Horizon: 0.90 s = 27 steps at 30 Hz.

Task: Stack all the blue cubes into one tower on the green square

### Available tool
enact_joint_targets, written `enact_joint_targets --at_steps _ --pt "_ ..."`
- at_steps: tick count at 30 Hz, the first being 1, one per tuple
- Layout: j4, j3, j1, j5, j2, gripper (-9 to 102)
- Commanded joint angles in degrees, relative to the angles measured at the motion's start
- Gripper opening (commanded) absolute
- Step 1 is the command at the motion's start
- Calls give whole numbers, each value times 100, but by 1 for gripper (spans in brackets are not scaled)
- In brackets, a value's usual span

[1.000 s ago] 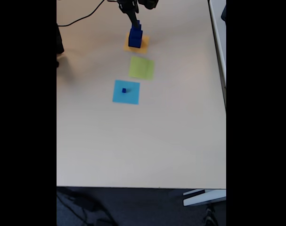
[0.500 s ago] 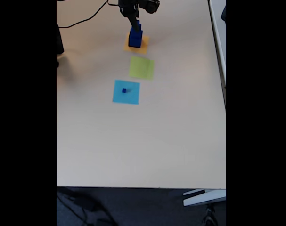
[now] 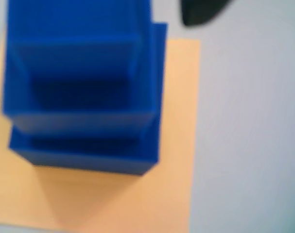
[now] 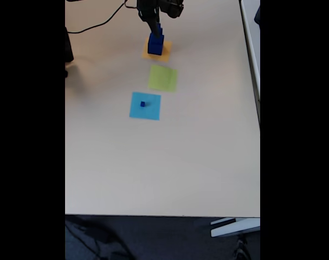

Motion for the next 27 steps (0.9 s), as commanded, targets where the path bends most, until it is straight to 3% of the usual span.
enact_joint_targets --at_steps 1,27 --pt "-62 -18 -44 -35 18 28" --pt "-272 220 -35 -97 44 18"
